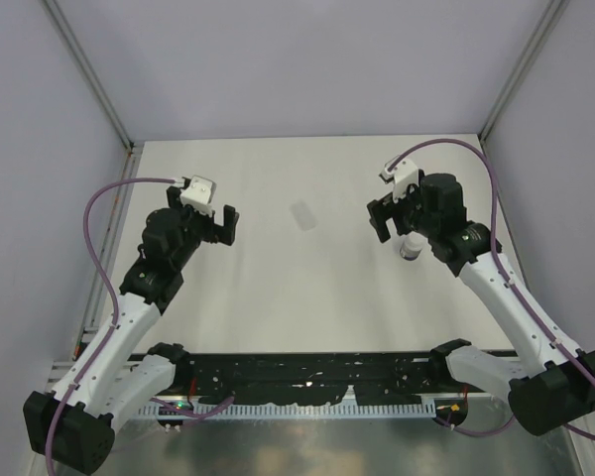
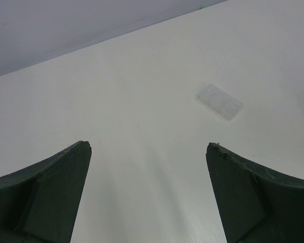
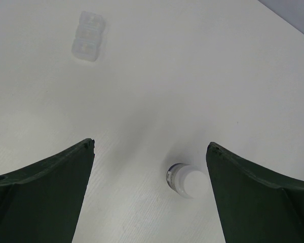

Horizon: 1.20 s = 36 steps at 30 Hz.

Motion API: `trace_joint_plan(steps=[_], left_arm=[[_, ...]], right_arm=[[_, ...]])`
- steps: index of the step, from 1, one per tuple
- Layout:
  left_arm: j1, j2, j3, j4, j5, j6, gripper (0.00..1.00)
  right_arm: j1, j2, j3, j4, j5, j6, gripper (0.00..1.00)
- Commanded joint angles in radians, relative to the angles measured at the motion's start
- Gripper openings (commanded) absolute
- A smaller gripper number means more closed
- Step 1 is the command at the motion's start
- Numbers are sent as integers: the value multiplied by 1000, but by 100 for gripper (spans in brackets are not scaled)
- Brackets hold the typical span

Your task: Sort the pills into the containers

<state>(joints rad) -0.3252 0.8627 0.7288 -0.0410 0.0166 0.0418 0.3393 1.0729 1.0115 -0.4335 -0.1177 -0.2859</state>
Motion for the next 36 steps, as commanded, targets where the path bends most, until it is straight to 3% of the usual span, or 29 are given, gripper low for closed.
trace_joint_plan(steps=[1,12,24,30,36], left_arm=[[5,-17,-2,61,9,13,100],[3,-18,-5,44,2,13,100],[5,-5,-14,47,-7,18,100],[5,-10,-19,44,-7,20,100],[5,1,-14,44,-4,12,100]], right_arm=[[4,33,54,36,-14,-9,95],[113,269,179,58,55,7,95],[187,715,458,72,4,111,96],[219,876,551,70,-10,171,100],[236,1001,645,21,1,205,96]])
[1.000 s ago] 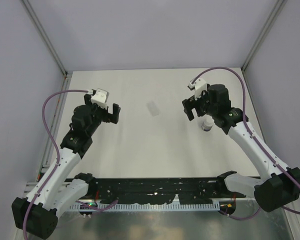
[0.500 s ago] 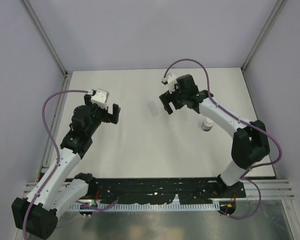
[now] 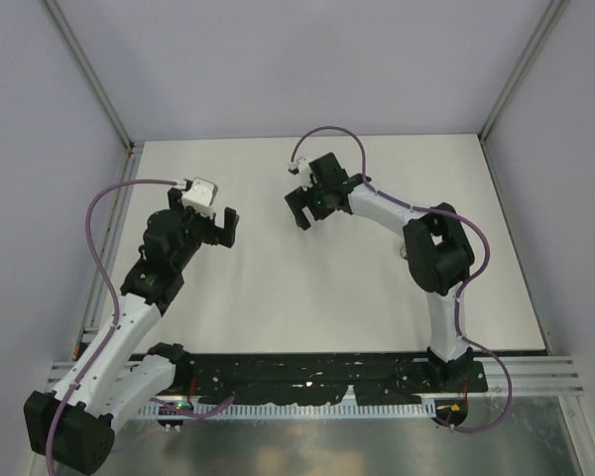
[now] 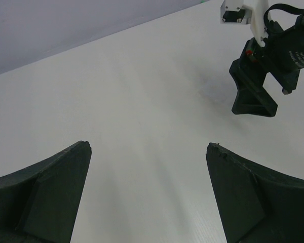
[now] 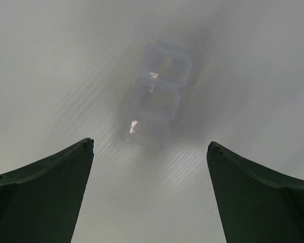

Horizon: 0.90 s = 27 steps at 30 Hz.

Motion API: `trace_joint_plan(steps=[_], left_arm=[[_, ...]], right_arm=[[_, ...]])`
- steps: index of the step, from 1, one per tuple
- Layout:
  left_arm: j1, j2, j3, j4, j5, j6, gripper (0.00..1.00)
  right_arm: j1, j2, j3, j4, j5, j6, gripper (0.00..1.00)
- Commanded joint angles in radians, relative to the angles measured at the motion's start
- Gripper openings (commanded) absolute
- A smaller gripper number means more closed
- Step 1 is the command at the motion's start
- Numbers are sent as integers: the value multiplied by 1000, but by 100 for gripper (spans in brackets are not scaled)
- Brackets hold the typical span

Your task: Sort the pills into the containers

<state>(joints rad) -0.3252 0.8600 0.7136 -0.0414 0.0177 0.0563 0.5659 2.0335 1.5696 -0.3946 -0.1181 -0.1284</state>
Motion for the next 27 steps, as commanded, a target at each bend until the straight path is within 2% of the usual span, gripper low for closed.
trace_joint_plan(steps=[1,7,18,22,27], left_arm=[[5,5,1,44,-4,-3,100],[5,1,-3,44,-5,-3,100],[3,-4,-6,46,-9,-3,100],[5,-1,-9,48,-7,-1,100],[5,-3,-11,46,2,2,99]], right_arm=[[9,65,104,-26,1,55,96],[28,131,124,-41,23,69,87],[55,171,118,-53,97,56,63],[55,159,115,-53,100,39,51],[57,97,81,-64,92,-17,31]])
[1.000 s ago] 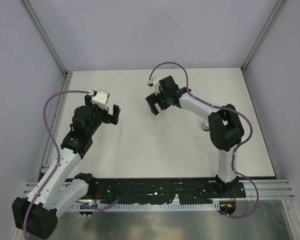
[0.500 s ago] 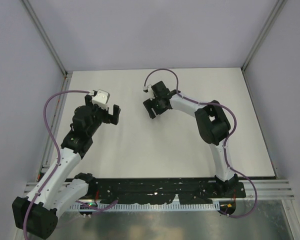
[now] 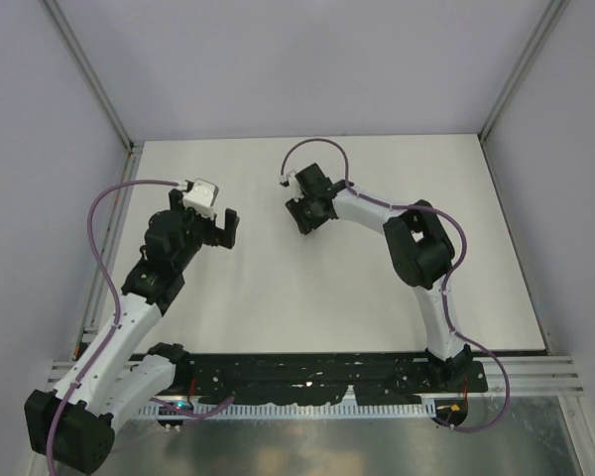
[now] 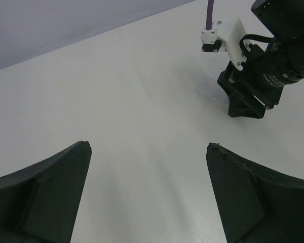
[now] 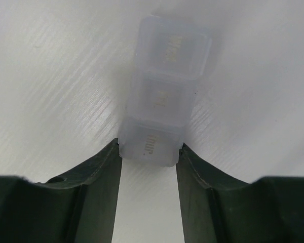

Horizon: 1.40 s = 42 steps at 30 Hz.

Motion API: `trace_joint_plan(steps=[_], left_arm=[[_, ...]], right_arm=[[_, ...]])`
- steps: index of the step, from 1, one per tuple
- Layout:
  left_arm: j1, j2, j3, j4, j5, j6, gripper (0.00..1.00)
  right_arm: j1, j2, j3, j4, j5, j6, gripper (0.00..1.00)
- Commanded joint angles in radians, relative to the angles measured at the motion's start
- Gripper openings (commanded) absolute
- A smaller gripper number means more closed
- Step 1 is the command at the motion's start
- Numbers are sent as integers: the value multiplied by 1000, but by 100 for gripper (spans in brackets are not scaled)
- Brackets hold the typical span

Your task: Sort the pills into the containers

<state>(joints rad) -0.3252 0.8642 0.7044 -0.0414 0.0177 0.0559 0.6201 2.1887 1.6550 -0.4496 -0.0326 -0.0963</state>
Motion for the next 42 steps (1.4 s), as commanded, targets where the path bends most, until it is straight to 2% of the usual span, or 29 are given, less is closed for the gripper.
trace_joint_plan(steps=[1,3,9,14,19,24,29,36,42], left_arm=[[5,-10,-3,46,10,7,100],[5,-13,-5,51,31,10,100],[5,-22,1,17,171,39,100],[3,-21,21,-49,361,81,100],[3,-8,56,-95,563,120,100],[-9,24,122,-161,828,192,100],[-66,73,185,-209,912,243,100],[-182,162,233,-215,909,278,100],[-238,231,277,-213,921,315,99]], right_arm=[[4,-96,-30,-9,7,-72,29],[3,-163,-70,-11,-6,-111,22],[3,-388,-211,-52,-145,-227,17],[1,-585,-311,-144,-282,-333,15],[1,-724,-365,-296,-482,-428,15],[1,-843,-385,-376,-562,-494,15],[3,-891,-382,-440,-590,-533,14],[6,-893,-363,-495,-633,-562,14],[9,-900,-360,-501,-645,-569,13]])
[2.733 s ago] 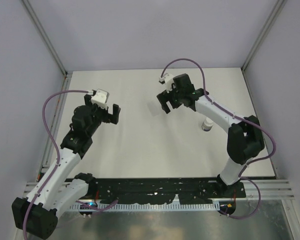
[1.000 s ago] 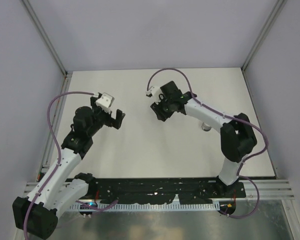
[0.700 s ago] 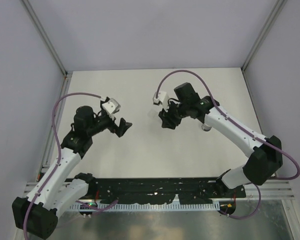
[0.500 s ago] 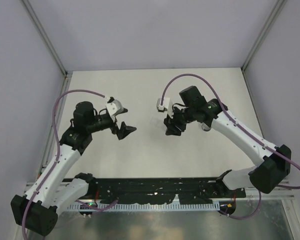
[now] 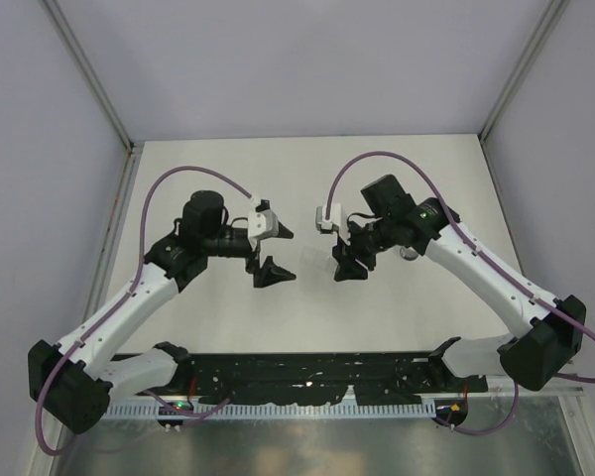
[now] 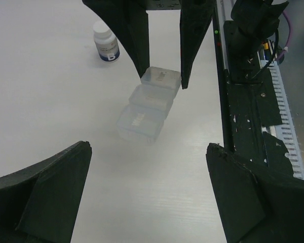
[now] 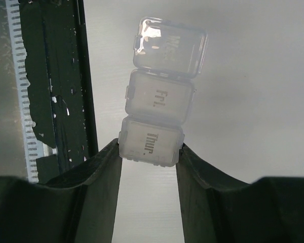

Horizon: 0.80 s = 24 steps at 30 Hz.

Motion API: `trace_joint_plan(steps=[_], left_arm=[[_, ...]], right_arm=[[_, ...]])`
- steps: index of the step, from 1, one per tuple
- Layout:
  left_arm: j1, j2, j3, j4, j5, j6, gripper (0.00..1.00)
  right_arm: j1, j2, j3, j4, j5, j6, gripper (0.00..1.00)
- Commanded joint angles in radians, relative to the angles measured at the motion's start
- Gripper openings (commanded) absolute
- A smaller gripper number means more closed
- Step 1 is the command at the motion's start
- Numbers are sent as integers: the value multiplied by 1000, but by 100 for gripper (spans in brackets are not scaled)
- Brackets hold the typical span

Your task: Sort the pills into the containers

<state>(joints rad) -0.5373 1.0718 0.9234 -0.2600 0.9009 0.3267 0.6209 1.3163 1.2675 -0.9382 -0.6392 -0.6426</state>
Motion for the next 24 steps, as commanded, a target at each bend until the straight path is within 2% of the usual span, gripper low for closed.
trace_joint_plan(steps=[1,11,24], left_arm=[[-29,36,66,8,44,46,97],[-69,154,129,11,78,54,88],[-92,189,135,10,81,51,72]], right_arm=[[10,-31,27,-11,-39,-23,12],[13,-43,30,-17,-37,-23,11],[14,-43,33,-14,-30,-19,10]])
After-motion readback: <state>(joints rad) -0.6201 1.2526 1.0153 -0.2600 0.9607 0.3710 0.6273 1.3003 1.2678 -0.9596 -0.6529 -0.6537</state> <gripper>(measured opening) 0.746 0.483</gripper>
